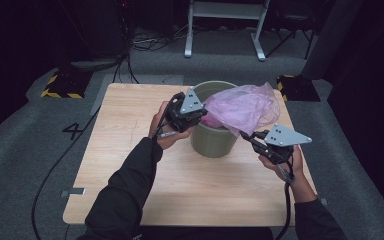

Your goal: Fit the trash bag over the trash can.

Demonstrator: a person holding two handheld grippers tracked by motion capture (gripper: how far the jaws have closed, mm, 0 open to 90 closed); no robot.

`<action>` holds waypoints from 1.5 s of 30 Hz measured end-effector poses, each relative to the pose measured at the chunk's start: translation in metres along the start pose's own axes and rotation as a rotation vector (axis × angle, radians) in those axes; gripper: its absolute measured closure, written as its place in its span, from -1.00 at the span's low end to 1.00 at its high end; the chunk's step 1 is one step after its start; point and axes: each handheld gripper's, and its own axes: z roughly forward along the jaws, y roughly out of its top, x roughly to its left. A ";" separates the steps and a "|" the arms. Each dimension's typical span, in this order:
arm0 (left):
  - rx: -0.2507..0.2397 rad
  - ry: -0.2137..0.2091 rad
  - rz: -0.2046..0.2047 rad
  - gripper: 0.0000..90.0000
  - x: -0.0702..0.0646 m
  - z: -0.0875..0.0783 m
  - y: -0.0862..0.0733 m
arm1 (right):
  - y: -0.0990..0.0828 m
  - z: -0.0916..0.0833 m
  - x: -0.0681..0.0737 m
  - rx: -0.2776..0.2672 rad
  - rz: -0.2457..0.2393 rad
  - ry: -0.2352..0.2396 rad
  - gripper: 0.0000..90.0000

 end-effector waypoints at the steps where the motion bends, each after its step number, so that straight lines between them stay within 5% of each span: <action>1: -0.003 0.014 -0.016 0.91 0.004 -0.002 -0.003 | 0.000 -0.002 0.000 -0.003 0.000 0.006 1.00; 7: -0.011 0.032 -0.088 0.91 0.022 -0.013 -0.020 | -0.004 -0.007 0.005 0.005 -0.024 0.037 1.00; 17: 0.013 0.073 -0.138 0.85 0.039 -0.028 -0.045 | -0.016 -0.014 0.010 0.025 -0.034 0.066 1.00; 21: 0.023 0.086 -0.127 0.69 0.040 -0.031 -0.053 | -0.020 -0.012 0.010 0.048 -0.040 0.073 1.00; 25: 0.045 0.080 -0.097 0.32 0.040 -0.038 -0.056 | -0.022 -0.014 0.009 0.052 -0.044 0.071 1.00; 27: 0.041 0.059 -0.113 0.05 0.042 -0.044 -0.058 | -0.022 -0.016 0.008 0.051 -0.054 0.050 1.00; 30: 0.020 0.049 -0.138 -0.11 0.041 -0.054 -0.062 | -0.021 -0.017 0.007 0.048 -0.054 0.050 1.00; 36: -0.067 -0.013 -0.171 -0.62 0.015 -0.071 -0.054 | -0.023 -0.014 0.011 0.075 -0.093 0.043 1.00; 41: -0.118 -0.069 -0.098 -0.66 -0.024 -0.075 -0.037 | -0.022 -0.012 0.014 0.089 -0.120 0.040 1.00; 45: -0.142 -0.095 -0.087 -0.65 -0.047 -0.068 -0.025 | -0.023 -0.011 0.016 0.106 -0.132 0.042 1.00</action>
